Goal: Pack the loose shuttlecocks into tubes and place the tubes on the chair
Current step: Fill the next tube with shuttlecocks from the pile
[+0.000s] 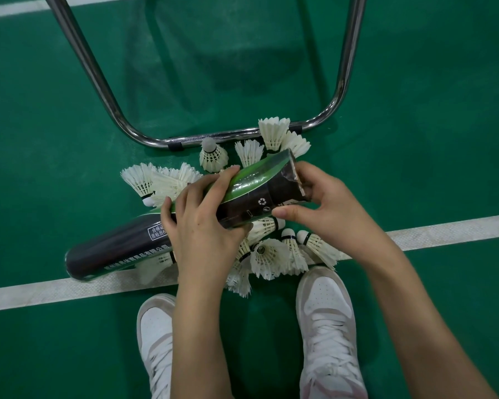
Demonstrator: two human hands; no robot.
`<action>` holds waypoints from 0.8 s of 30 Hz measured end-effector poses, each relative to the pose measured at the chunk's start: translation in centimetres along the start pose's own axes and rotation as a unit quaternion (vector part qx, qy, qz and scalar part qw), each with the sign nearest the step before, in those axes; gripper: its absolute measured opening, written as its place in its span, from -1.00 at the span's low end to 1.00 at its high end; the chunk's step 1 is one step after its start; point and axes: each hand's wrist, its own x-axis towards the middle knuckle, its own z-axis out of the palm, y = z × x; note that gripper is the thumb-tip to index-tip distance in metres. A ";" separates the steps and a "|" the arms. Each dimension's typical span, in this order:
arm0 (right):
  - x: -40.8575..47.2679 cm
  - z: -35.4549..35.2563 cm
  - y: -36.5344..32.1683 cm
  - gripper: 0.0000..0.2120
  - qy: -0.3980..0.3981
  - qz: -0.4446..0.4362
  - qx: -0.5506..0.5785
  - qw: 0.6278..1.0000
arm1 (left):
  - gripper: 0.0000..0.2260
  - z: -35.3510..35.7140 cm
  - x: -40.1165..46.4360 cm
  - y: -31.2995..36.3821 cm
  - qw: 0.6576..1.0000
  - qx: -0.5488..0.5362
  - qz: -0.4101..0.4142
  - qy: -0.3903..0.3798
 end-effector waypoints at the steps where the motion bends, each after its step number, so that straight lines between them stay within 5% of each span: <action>1: -0.1 -0.2 0.1 -0.61 0.009 -0.001 0.014 1.000 | -0.28 0.1 0.0 -0.1 1.000 0.000 -0.007 0.000; 7: 0.6 -1.8 1.6 -0.75 0.114 -0.004 0.078 0.990 | -0.29 0.1 0.1 -1.0 0.999 0.015 -0.043 0.020; 14: 6.7 -3.6 7.4 -0.62 0.202 0.032 -0.027 0.978 | -0.27 -0.1 0.2 -1.2 0.999 -0.002 -0.045 0.016; 18: 9.7 -4.1 9.0 -0.45 0.213 0.043 -0.076 0.973 | -0.28 -0.1 0.1 -1.3 0.999 -0.003 -0.049 0.013; 24: 11.4 -3.8 9.9 -0.52 0.204 0.094 -0.122 0.967 | -0.27 0.0 0.0 -1.4 0.998 -0.001 -0.055 0.009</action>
